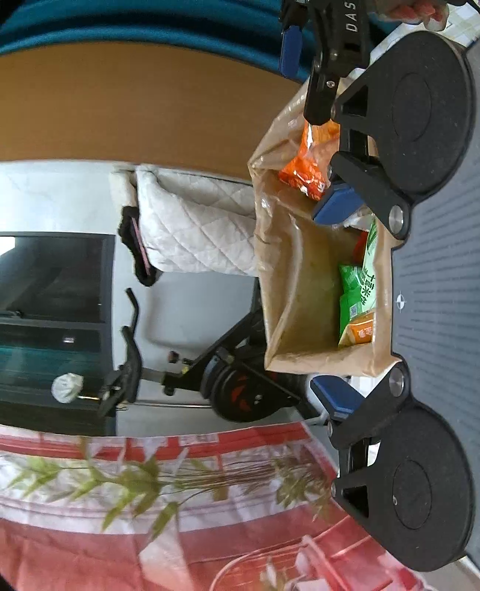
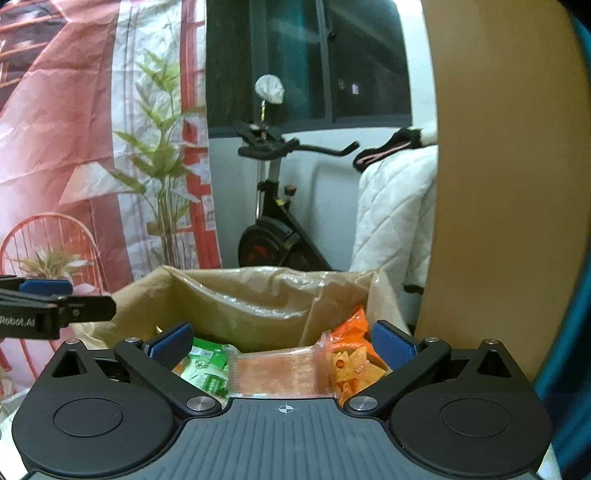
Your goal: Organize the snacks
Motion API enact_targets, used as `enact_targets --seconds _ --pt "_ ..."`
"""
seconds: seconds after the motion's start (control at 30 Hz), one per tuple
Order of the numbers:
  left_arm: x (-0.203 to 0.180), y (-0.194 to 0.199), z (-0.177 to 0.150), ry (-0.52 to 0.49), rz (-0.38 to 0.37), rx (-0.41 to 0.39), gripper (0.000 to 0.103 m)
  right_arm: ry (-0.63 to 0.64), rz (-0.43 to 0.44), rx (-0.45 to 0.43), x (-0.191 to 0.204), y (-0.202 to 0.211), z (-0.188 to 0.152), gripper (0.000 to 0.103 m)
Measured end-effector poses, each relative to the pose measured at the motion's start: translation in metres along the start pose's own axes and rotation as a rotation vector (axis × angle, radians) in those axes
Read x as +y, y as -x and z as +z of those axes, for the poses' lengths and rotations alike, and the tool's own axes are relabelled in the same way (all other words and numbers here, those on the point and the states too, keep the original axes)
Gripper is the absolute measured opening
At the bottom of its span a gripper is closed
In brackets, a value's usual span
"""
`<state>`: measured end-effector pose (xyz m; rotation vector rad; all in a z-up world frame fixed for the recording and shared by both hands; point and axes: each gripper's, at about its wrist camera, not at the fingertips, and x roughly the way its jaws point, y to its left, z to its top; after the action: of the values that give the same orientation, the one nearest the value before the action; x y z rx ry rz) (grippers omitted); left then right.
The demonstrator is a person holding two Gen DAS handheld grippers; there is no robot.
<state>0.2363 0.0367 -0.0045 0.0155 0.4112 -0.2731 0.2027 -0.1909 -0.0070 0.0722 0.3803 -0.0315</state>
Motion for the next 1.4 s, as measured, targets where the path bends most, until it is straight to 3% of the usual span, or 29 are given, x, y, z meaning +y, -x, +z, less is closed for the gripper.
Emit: enact_targets --seconds 0.4,0.63,0.93,1.4 --pt "-0.017 0.083 0.003 0.006 0.027 -0.079 0.098 -0.064 -0.041 -0.037 0.008 0.097 -0.013 0.102" --pt "-0.036 0.113 -0.001 -0.025 0.115 -0.117 0.099 -0.064 -0.092 -0.059 0.014 0.135 -0.021 0.102" --pt "-0.039 0.138 -0.009 0.034 0.081 -0.132 0.099 -0.069 -0.108 -0.052 0.018 0.158 -0.027 0.102" --pt "-0.038 0.144 -0.019 0.072 0.089 -0.127 0.099 -0.044 -0.094 -0.033 0.034 0.159 -0.029 0.102"
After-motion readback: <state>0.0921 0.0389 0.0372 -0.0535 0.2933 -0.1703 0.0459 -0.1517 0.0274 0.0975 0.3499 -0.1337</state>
